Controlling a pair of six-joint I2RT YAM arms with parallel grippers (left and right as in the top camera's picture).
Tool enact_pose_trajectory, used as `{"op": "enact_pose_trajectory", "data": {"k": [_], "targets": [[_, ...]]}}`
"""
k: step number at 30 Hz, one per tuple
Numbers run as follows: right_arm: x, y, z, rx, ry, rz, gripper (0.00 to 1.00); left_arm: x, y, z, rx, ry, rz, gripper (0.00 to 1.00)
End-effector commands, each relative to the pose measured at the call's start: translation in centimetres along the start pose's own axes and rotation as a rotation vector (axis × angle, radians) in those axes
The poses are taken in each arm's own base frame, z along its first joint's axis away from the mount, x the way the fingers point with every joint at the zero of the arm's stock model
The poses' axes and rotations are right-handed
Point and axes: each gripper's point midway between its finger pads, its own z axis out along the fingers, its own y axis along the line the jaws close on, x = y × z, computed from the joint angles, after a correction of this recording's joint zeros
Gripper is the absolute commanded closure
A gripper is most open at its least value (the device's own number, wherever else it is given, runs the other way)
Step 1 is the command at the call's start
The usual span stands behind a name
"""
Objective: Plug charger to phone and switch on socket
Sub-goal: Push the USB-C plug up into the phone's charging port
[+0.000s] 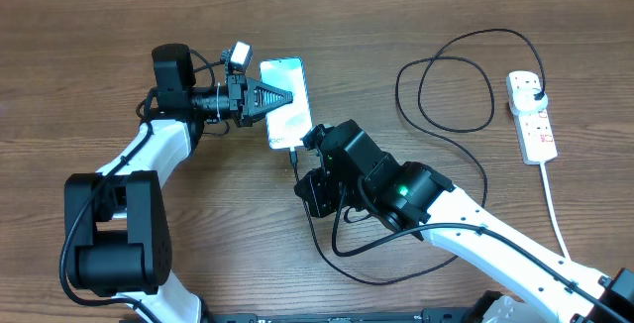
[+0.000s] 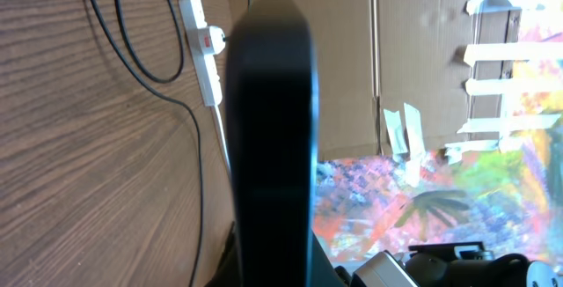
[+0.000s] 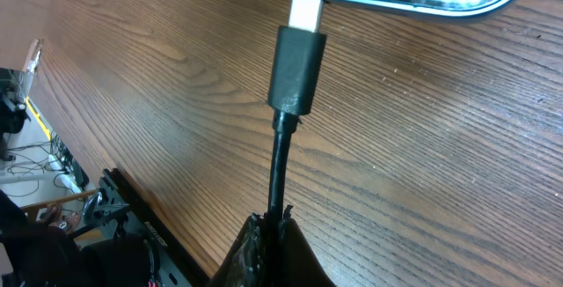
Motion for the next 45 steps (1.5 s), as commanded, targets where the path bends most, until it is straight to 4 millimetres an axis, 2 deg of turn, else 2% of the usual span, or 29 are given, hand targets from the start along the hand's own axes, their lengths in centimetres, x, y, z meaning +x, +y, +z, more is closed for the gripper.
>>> {"op": "enact_pose_trajectory", "data": {"k": [1, 11, 17, 26, 31, 34, 40, 45], "targets": [[-0.5, 0.1, -0.1, 0.000, -0.016, -0.012, 0.96, 0.1, -1.1, 0.0, 0.032, 0.035, -0.008, 0.96], [-0.5, 0.1, -0.1, -0.001, -0.017, -0.013, 0.96, 0.3, -1.3, 0.0, 0.038, 0.043, -0.009, 0.96], [-0.9, 0.2, -0.1, -0.002, -0.034, -0.018, 0.96, 0.4, -1.4, 0.0, 0.048, 0.052, 0.047, 0.96], [-2.1, -1.1, -0.2, 0.074, -0.097, -0.021, 0.96, 0.8, -1.7, -0.1, 0.068, 0.074, 0.077, 0.96], [-2.1, -1.1, -0.2, 0.075, -0.095, -0.020, 0.75, 0.8, -1.7, -0.1, 0.068, 0.073, 0.077, 0.96], [-1.7, -0.9, -0.2, 0.070, -0.078, -0.019, 0.67, 0.8, -1.7, -0.1, 0.067, 0.072, 0.076, 0.96], [-0.3, 0.1, 0.2, 0.053, -0.035, -0.023, 0.59, 0.5, -1.5, 0.0, 0.052, 0.055, 0.076, 0.96], [-0.7, 0.0, 0.3, 0.156, -0.113, -0.035, 0.58, 0.2, -1.2, 0.0, 0.036, 0.037, 0.077, 0.96]]}}
